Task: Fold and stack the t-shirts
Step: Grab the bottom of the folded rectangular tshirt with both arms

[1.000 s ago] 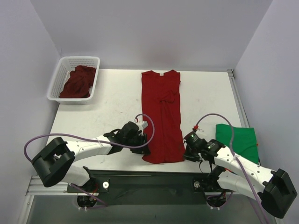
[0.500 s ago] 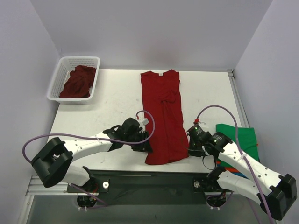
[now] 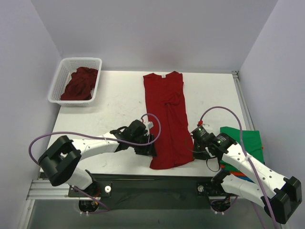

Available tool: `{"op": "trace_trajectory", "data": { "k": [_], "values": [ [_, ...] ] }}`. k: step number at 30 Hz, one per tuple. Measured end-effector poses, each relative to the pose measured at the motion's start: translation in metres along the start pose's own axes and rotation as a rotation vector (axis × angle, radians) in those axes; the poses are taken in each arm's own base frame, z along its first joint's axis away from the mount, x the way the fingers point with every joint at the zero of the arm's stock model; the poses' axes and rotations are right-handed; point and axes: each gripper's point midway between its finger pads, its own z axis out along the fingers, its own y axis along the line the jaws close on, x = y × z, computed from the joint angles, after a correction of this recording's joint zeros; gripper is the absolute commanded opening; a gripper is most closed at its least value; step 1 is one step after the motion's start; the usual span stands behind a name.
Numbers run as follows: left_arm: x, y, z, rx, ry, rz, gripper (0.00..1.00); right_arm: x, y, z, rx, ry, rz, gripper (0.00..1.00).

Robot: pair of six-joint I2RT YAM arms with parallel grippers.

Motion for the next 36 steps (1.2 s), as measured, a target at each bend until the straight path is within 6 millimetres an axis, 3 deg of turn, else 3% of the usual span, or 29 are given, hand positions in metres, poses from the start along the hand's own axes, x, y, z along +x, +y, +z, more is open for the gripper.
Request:
{"op": "trace_trajectory", "data": {
  "k": [7,10,11,16,20,30,36],
  "values": [
    [0.011,0.011,0.023,-0.035,0.055,-0.01,0.54,-0.001,0.0,-0.001,0.001,0.0,-0.002,0.01],
    [0.009,0.008,0.025,-0.017,0.049,-0.014,0.41,-0.002,0.001,-0.001,0.0,0.0,-0.005,0.01],
    [0.007,0.005,0.026,-0.004,0.042,-0.013,0.28,-0.002,0.001,-0.001,0.001,0.001,-0.008,0.01],
    [-0.003,-0.007,0.024,0.027,0.021,-0.005,0.04,-0.003,0.002,-0.003,-0.002,0.006,-0.013,0.01],
    [-0.007,-0.011,0.016,0.038,0.012,-0.011,0.0,-0.008,0.004,-0.008,-0.01,0.002,-0.009,0.0],
    [-0.036,0.001,-0.036,0.058,-0.054,-0.114,0.0,-0.015,-0.001,-0.023,0.001,0.005,-0.032,0.0],
    [-0.029,0.005,-0.044,0.065,-0.011,-0.144,0.0,-0.018,0.0,-0.03,-0.004,0.007,-0.044,0.01]
  ]
}}
